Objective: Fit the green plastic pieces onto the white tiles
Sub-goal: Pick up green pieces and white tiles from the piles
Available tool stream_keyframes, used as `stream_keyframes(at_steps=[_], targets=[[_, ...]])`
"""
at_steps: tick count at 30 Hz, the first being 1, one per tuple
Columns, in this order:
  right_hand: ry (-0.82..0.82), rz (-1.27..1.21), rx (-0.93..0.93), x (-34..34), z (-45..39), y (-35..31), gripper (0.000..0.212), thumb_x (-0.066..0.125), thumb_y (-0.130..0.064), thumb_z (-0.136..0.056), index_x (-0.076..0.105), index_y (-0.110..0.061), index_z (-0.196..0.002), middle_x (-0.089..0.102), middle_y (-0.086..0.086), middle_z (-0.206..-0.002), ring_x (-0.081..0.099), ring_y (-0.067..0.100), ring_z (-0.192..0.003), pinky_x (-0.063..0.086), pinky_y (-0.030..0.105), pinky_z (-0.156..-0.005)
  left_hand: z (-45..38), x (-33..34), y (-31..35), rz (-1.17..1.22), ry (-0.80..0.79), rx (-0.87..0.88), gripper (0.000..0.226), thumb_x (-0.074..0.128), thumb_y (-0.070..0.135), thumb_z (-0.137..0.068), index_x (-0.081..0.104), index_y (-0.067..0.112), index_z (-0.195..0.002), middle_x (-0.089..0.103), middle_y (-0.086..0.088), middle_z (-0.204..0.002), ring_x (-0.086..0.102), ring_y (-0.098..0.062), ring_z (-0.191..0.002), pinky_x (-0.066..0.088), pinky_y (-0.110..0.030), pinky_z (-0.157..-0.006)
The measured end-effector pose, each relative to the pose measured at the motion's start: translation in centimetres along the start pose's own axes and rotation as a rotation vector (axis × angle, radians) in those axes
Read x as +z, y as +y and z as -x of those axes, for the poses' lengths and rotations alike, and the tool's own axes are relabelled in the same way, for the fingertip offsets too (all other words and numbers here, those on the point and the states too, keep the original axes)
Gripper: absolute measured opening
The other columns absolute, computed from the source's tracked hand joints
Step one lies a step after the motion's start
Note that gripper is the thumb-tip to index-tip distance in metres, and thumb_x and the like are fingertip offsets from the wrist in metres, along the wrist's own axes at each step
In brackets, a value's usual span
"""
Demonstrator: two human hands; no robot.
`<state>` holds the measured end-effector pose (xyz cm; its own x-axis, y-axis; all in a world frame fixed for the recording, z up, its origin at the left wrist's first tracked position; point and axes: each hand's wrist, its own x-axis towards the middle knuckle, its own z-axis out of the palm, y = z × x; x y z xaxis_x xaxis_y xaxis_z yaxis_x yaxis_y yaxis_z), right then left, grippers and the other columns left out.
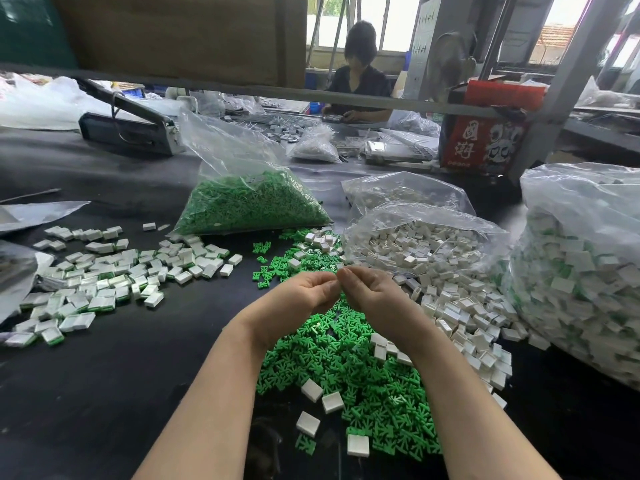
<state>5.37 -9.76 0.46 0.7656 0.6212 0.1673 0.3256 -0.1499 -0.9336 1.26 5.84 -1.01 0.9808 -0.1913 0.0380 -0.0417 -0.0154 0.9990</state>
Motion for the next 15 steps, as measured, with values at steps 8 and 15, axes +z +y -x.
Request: stream_keyframes(at_steps=[8, 15], targets=[[-0.079, -0.505, 0.169, -0.8, -0.1, 0.7, 0.038, 0.056, -0.047, -0.087, 0.053, -0.009, -0.081, 0.036, -0.007, -0.056, 0.026, 0.008, -0.051, 0.016, 0.024, -0.051, 0.3, 0.0, 0.7, -0.117, 0.046, 0.092, 0.022, 0.055, 0.036, -0.093, 0.072, 0.021, -0.092, 0.061, -0.003, -0.085, 0.051, -0.016, -0.079, 0.043, -0.027, -0.075], [-0.098, -0.587, 0.361, -0.9, -0.1, 0.7, 0.047, 0.064, -0.064, -0.069, 0.056, -0.018, -0.072, 0.032, -0.006, -0.058, 0.025, 0.007, -0.050, 0.014, 0.020, -0.044, 0.4, 0.1, 1.2, -0.266, 0.122, 0.163, 0.020, 0.063, 0.037, -0.089, 0.077, 0.024, -0.093, 0.075, 0.001, -0.091, 0.066, -0.012, -0.089, 0.049, -0.026, -0.082]])
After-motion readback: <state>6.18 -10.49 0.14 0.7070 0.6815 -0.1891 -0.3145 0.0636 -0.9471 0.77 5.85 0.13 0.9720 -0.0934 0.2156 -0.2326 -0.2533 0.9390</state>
